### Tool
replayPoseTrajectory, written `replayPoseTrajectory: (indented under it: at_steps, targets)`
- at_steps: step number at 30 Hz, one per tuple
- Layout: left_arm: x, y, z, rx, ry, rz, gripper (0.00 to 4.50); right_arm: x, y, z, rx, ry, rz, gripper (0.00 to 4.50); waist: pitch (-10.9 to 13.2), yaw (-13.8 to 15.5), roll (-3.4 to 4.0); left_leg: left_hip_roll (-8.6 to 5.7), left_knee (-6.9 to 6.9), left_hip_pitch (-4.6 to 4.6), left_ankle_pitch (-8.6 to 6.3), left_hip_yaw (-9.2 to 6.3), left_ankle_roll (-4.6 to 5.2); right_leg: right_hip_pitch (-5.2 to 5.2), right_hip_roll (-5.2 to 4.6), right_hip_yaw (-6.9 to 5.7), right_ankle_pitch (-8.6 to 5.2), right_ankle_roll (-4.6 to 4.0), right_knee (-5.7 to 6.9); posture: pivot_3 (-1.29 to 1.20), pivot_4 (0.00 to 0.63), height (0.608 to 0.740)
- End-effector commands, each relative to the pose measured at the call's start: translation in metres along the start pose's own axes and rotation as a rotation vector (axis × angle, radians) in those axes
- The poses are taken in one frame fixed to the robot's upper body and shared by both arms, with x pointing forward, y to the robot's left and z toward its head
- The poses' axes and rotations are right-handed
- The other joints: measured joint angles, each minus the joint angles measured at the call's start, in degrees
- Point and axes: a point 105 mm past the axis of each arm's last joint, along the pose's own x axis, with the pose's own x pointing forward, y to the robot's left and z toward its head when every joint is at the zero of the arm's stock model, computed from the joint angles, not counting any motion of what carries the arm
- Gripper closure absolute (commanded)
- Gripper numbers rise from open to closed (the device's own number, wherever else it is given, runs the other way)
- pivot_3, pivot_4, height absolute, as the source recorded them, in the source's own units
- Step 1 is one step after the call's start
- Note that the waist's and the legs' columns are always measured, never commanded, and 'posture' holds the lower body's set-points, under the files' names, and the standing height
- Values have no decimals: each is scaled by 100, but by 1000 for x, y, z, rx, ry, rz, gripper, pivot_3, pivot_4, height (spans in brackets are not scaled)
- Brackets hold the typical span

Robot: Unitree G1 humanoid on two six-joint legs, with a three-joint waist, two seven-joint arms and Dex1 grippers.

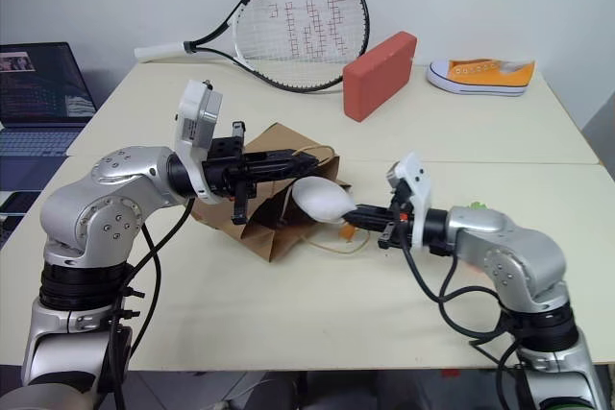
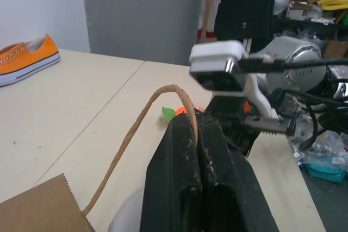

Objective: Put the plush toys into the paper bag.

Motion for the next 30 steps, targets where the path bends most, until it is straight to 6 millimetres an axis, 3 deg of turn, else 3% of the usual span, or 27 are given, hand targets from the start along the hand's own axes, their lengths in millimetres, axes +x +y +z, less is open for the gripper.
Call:
replayPoseTrajectory:
  at_steps: [1,8,18,25,30]
  targets:
    - [-2,-3,13,38,-37,-10,4500,7,-1,-1,-1,-3,-23,4466,0,-1,0,0,0,0,0,0,0,0,0,0,0,0,-1,0,150,740]
    - [0,-9,13,34,-33,-41,4500,25,-7,-4,58,26,-71,4466,0,-11,0,0,0,1,0,-1,0,0,0,0,0,0,2,0,150,740]
    - [8,-23,2,11,-3,-118,4500,50,-9,16,154,16,-49,4466,0,-41,0,0,-2,0,0,-2,0,0,0,-1,0,0,2,0,150,740]
    - [10,-26,0,4,1,-131,4500,66,-24,19,213,-1,-110,4466,0,-47,0,0,-2,1,0,-2,0,-1,0,-1,1,0,3,0,150,740]
    - [7,-27,-1,-1,9,-132,4500,70,-31,20,218,-47,-165,3137,0,-49,1,0,-2,-1,0,-2,0,-2,0,-1,1,0,3,0,150,740]
